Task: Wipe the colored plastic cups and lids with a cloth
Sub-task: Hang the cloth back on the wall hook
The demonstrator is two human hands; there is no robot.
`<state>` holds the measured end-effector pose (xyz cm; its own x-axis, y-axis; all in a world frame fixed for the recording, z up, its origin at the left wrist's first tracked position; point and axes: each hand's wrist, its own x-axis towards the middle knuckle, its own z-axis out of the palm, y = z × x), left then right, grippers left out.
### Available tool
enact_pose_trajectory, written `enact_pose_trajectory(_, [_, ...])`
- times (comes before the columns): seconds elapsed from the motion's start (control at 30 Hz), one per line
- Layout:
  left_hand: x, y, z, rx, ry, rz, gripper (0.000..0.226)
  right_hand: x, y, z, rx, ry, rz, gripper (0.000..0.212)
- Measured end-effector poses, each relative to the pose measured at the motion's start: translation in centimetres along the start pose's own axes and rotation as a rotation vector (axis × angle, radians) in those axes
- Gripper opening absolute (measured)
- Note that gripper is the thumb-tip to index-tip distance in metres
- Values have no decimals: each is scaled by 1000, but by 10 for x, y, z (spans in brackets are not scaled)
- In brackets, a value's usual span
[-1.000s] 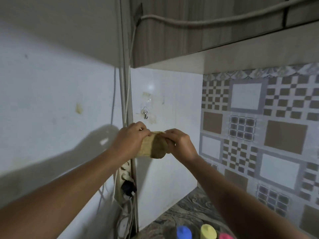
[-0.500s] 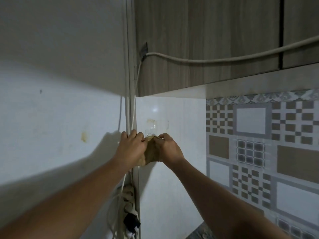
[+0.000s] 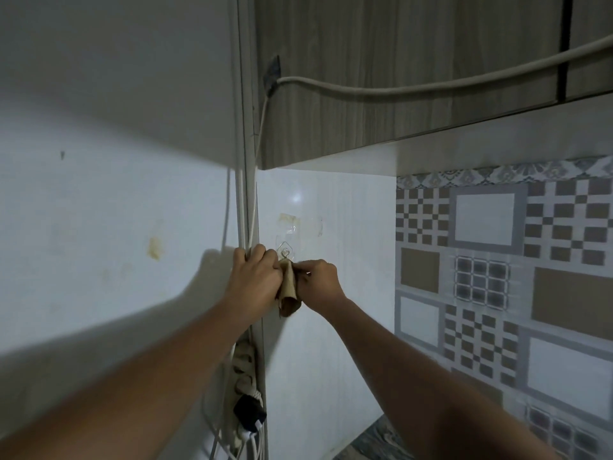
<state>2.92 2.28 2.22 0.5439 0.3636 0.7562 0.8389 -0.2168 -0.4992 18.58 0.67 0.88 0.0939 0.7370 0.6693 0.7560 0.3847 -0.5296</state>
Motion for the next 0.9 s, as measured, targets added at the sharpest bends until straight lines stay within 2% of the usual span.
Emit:
enact_pose_trajectory(0.13, [-16, 5, 3, -52, -64, 14, 15, -11, -2, 3, 46, 2, 22, 31])
enact_pose_trajectory(0.27, [-24, 6, -1, -70, -76, 4, 15, -23, 5, 3, -27, -82, 82, 25])
enact_pose_trajectory(0.47, [-30, 4, -4, -56, -60, -17, 26, -39, 11, -8, -68, -105, 139, 30])
enact_pose_trajectory(0.8, [-35, 7, -9, -82, -118, -14, 23, -53, 13, -16, -125, -120, 224, 32])
enact_pose_trajectory(0.9, [-34, 11, -11, -117, -106, -32, 24, -56, 12, -20, -121, -132, 219, 39])
